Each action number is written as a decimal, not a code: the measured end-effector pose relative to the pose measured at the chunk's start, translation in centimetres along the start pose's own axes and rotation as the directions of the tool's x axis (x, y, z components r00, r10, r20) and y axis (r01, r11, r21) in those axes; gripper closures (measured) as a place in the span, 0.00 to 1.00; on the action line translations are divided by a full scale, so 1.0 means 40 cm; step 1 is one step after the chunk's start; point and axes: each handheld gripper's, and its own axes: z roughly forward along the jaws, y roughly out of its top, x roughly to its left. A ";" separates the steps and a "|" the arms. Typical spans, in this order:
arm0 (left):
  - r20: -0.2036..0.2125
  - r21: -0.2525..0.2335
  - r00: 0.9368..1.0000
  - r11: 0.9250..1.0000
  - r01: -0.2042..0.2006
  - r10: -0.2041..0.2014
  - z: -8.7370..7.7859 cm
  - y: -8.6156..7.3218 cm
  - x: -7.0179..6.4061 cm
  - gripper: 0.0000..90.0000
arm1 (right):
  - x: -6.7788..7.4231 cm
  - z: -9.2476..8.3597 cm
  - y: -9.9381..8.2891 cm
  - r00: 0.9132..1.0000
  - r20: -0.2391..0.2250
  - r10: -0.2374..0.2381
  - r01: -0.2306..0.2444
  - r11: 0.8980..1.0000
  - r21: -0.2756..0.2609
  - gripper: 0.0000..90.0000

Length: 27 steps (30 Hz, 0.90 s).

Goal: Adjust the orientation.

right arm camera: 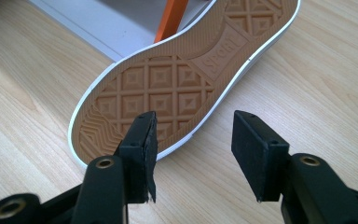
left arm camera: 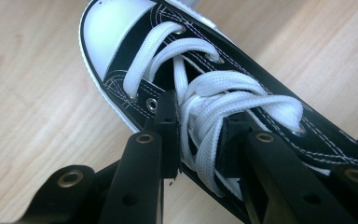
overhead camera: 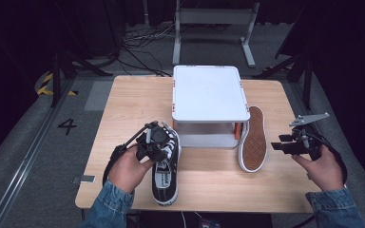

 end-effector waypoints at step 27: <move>-0.129 -0.115 0.989 0.992 0.055 -0.070 -0.179 0.080 0.156 0.84 | -0.014 -0.022 -0.026 0.999 0.011 0.050 -0.049 0.998 -0.034 0.56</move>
